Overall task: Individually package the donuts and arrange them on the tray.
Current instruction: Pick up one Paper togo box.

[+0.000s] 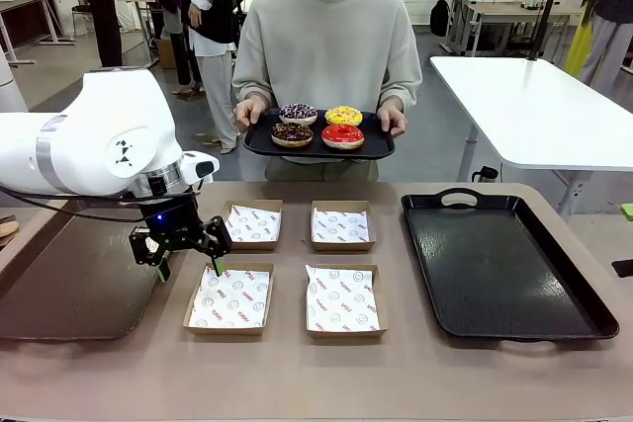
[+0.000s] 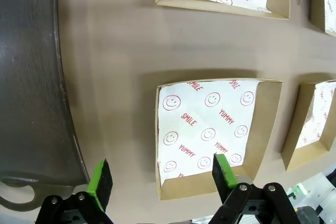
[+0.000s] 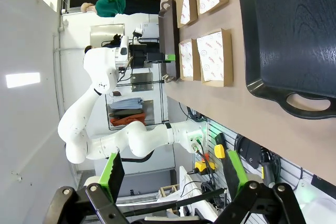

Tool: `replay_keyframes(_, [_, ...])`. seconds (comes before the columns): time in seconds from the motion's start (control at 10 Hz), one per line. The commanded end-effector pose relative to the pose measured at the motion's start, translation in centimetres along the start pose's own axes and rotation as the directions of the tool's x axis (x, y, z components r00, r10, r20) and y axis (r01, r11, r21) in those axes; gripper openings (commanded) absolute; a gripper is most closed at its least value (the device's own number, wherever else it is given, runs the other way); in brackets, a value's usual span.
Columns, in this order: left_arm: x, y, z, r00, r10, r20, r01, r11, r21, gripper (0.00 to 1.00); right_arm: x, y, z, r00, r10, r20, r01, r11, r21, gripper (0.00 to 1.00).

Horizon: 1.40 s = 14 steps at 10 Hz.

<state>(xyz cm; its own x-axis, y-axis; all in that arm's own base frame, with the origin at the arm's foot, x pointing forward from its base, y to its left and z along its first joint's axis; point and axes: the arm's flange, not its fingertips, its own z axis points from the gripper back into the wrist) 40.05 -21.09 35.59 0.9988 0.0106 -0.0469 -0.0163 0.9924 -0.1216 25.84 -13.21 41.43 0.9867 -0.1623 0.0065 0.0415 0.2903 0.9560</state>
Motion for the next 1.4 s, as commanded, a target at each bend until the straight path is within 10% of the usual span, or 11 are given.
replay_keyframes(0.0, [-0.3,-1.6,-1.2,0.999,0.043,0.031,-0.046,0.994,0.103,1.00,0.0,-0.1,0.0,1.000,0.006,0.000,-0.006,1.000,0.014,1.00])
replay_keyframes(0.4, [-0.4,-2.2,-3.4,0.996,0.057,0.066,-0.065,0.989,0.135,1.00,0.0,-0.1,0.0,1.000,0.006,0.000,-0.006,1.000,0.014,1.00])
replay_keyframes(0.7, [-0.2,-2.1,-3.8,0.997,0.037,0.064,-0.045,0.990,0.132,0.11,0.0,-0.1,0.0,1.000,0.006,0.000,-0.006,1.000,0.014,1.00])
replay_keyframes(0.8, [-0.3,-2.1,-3.7,0.997,0.037,0.067,-0.046,0.989,0.137,0.00,0.0,-0.1,0.0,1.000,0.006,0.000,-0.006,1.000,0.014,1.00])
replay_keyframes(1.3, [0.1,-1.9,-3.5,0.998,0.038,0.051,-0.045,0.990,0.136,0.00,0.0,-0.1,0.0,1.000,0.006,0.000,-0.006,1.000,0.014,1.00])
